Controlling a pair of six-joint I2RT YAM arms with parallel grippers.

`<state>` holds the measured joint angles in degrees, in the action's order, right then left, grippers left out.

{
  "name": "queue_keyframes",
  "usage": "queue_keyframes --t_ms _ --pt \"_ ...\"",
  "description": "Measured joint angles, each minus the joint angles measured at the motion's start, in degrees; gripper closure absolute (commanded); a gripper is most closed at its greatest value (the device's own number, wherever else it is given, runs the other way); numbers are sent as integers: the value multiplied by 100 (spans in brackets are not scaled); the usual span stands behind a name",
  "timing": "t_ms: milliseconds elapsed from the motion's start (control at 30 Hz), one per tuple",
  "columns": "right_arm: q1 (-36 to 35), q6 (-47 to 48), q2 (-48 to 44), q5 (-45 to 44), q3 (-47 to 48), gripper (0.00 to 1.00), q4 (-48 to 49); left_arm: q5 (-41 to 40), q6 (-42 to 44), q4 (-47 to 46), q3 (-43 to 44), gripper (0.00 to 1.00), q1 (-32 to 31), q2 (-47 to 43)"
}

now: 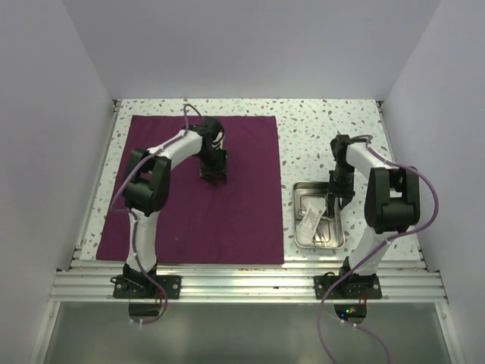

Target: Prepare the surgical pack

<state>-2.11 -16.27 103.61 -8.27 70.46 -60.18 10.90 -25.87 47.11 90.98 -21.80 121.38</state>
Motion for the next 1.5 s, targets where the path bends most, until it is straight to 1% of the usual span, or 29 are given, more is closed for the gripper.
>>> queue_keyframes --t_ms 67,100,167,233,267,400,467,600,700,800,933,1000,1100,1233,1300,1367,1500 --pt "31 -15 98 11 0 74 42 101 22 50 291 48 -66 195" --pt "42 -26 140 35 0 81 70 160 37 76 439 48 -98 289" --pt "70 -11 214 39 2 88 96 278 61 118 732 48 -155 481" --pt "96 -20 219 127 2 98 48 354 103 192 1019 48 -208 654" --pt "111 -39 219 205 4 100 50 387 120 238 1169 48 -234 750" --pt "170 -50 219 380 24 100 35 516 149 372 1676 48 -310 1047" --pt "179 -70 219 407 63 100 -2 564 149 393 1860 47 -339 1158" --pt "177 -144 197 361 369 100 -243 584 149 380 1950 38 -380 1191" --pt "179 -232 44 308 782 100 -525 498 149 365 1950 33 -404 1145" --pt "175 -323 -177 275 1263 100 -763 216 162 369 1950 31 -417 1051" --pt "24 -551 -286 199 1860 100 -960 -321 149 396 1812 30 -295 546" --pt "-205 -761 -291 225 2083 100 -1005 -531 138 361 1558 29 -162 57" --pt "-728 -1235 -286 352 2337 100 -1021 -837 76 332 1128 29 195 -944" --pt "-1467 -2170 -275 647 2420 100 -748 -1215 -68 308 691 27 728 -2044" --pt "-1799 -2787 -275 833 2249 100 -378 -1484 -188 363 407 27 896 -2468" --pt "-2074 -3480 -251 944 1991 100 76 -1749 -343 446 181 26 929 -2721" --pt "-2531 -4577 39 901 1801 100 680 -2070 -555 623 -343 26 887 -3018"
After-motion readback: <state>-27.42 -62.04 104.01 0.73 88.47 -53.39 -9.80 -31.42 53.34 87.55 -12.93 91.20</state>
